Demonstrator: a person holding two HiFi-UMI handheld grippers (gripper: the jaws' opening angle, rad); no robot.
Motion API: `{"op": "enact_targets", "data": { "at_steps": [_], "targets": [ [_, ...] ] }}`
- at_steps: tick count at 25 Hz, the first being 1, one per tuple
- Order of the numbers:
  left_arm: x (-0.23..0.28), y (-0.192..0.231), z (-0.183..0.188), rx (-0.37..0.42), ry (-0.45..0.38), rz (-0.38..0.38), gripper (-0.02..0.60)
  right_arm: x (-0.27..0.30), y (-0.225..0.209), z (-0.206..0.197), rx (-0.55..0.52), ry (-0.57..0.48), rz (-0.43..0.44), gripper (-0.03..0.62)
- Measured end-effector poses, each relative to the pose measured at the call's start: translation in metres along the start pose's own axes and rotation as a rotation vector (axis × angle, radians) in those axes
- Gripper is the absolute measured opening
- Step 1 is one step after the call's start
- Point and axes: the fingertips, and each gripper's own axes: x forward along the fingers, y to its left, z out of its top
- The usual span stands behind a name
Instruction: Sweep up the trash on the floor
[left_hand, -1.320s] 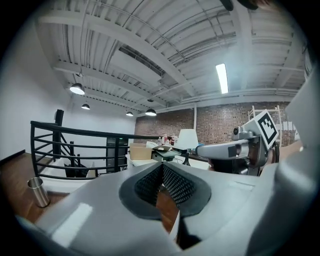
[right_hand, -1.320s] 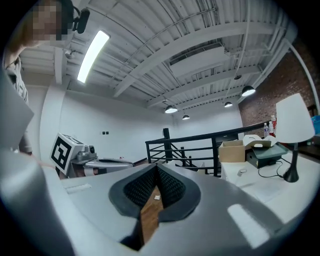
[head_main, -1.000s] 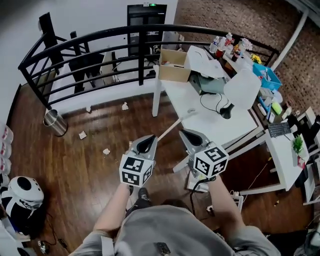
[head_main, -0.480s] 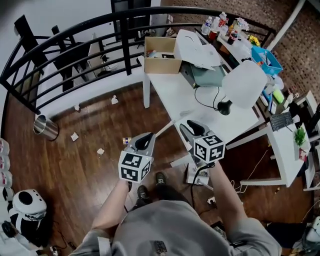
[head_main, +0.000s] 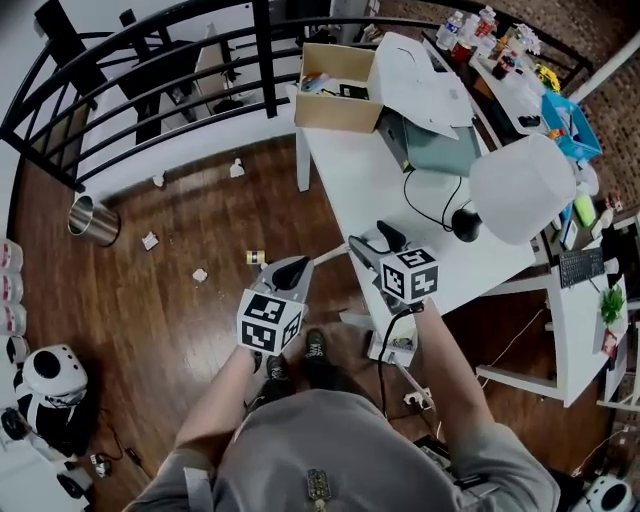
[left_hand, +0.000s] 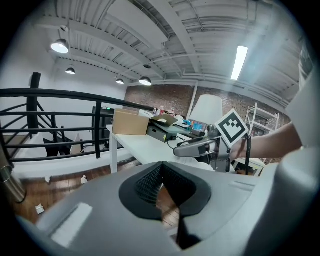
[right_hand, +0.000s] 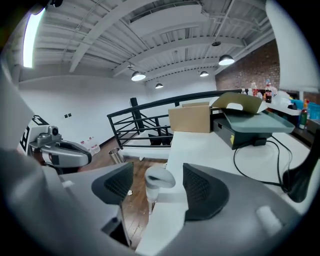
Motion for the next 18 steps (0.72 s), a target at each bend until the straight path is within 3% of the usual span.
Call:
{"op": "enact_targets", "data": {
  "at_steps": [5,10,18],
  "targets": [
    [0.006,0.016,-0.013,-0.035,0.038,0.041,0.008,0.030,0.004,-0.013,0.016,0.043,0.082,0.272],
    [0.006,0.028,-0.023,-0.068,0.055,0.071,0.008,0.039,0.013,-0.018,0.004,0.053,0.102,0.089],
    [-0.030,0.053,-0.053,-0.134,0.075,0.172,0.006,0.044,0.058,-0.007,-0.056,0.040,0.184,0.080]
  ]
}}
